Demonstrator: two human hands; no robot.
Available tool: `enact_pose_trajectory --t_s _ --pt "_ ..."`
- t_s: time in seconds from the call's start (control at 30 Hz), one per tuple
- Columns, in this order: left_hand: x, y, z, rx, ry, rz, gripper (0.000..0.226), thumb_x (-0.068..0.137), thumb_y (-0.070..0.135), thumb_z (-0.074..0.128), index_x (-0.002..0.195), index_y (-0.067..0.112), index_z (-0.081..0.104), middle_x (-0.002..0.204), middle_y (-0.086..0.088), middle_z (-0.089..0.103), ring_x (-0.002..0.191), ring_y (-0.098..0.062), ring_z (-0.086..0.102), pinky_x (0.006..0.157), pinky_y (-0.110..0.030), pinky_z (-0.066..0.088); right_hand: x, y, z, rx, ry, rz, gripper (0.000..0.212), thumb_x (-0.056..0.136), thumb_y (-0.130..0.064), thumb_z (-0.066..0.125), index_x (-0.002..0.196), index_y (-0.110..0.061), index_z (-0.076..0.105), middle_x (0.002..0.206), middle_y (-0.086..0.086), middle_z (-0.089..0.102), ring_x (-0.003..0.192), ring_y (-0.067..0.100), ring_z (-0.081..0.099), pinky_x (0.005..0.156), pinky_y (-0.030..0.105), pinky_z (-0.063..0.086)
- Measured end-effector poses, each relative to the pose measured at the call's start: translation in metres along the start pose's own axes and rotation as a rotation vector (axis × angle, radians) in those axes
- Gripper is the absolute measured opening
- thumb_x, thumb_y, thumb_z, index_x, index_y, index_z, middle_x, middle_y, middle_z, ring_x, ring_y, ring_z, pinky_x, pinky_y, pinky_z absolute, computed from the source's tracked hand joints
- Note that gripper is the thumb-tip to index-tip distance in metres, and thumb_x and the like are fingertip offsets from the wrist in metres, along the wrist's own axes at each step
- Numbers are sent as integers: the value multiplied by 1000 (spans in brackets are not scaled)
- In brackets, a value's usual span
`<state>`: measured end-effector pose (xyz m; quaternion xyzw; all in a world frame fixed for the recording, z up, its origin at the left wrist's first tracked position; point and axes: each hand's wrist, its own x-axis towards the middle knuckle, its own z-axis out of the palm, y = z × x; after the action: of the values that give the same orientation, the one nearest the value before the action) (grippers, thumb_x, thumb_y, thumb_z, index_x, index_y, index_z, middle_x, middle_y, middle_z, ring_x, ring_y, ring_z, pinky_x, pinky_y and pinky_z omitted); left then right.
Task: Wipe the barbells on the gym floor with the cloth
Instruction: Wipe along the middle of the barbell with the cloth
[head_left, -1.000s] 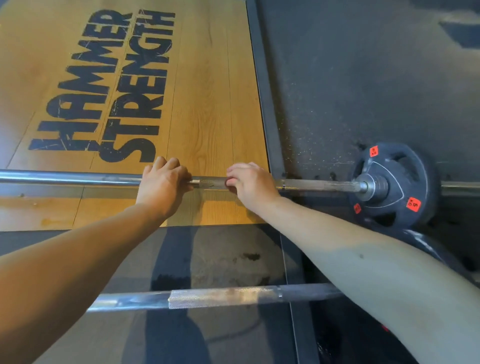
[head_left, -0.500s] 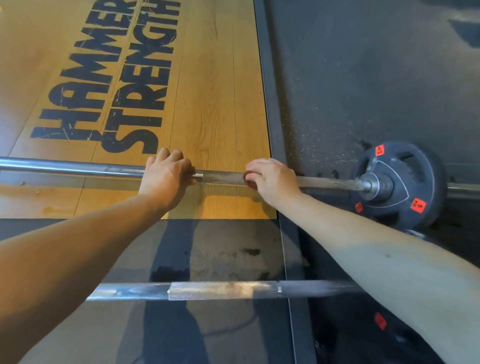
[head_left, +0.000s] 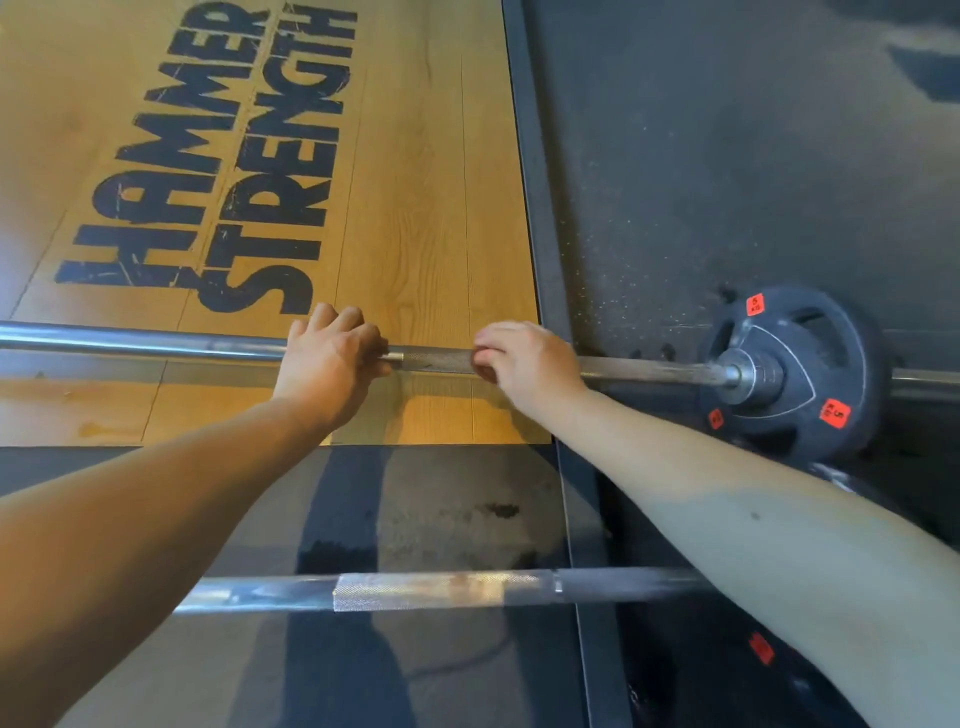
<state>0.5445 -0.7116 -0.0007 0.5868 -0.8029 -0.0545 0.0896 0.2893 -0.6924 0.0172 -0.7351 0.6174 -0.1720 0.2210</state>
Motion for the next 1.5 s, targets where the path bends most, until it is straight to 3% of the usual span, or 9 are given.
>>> enact_pose_trajectory --t_s 0.13,0.23,0.57,0.87,1.03,1.13,1.37,1.47,1.5 --pt "-2 3 3 16 -3 20 23 95 36 68 114 24 71 107 1 57 103 -27 46 84 -43 40 -31 55 -36 -10 126 172 22 102 -20 59 112 -16 78 122 -2 71 115 19 60 104 39 48" --pt "-1 0 2 40 -10 42 22 96 36 67 114 25 70 107 1 57 103 -26 46 84 -42 40 -30 46 -17 10 240 222 21 101 -16 60 111 -10 79 121 2 72 113 21 60 102 37 47" --pt "20 -12 -6 -41 -96 15 28 97 44 61 118 27 69 111 2 56 110 -26 44 91 -43 38 44 -52 69 -26 127 -197 14 95 -13 66 95 -8 79 116 4 74 102 33 63 83 47 54" --pt "38 -16 -7 -161 -167 -22 29 98 42 62 124 31 66 112 11 46 112 -20 37 98 -41 31 15 24 17 -55 239 -166 12 92 -7 71 100 -7 80 116 5 74 103 28 63 90 44 55" --pt "40 -19 -4 -158 -140 -16 31 98 44 61 122 27 67 115 3 53 112 -24 39 95 -43 32 50 -31 63 -59 178 -295 7 85 1 72 86 -2 78 105 10 74 90 37 63 75 51 57" --pt "45 -20 -4 -161 -160 -21 31 97 45 61 122 27 68 111 5 52 113 -25 40 96 -45 33 53 -27 56 -107 164 -376 10 87 0 70 93 -2 78 111 10 73 91 38 62 68 50 57" --pt "51 -22 -2 -165 -156 -13 32 99 44 59 127 29 65 108 11 44 111 -21 38 98 -43 32 30 39 12 -135 198 -259 13 91 -1 72 100 -4 79 117 10 73 103 28 64 90 33 53" --pt "54 -22 -2 -164 -150 -12 32 99 44 59 126 28 66 109 10 45 110 -21 38 98 -44 33 37 29 20 -87 209 -177 12 93 2 68 98 1 78 113 12 73 104 25 61 93 0 35" --pt "55 -22 -2 -160 -142 -16 32 99 44 59 126 28 66 110 9 46 111 -22 38 98 -45 34 38 24 20 -65 216 -159 12 94 2 67 98 2 78 113 14 72 105 26 60 92 -4 29"
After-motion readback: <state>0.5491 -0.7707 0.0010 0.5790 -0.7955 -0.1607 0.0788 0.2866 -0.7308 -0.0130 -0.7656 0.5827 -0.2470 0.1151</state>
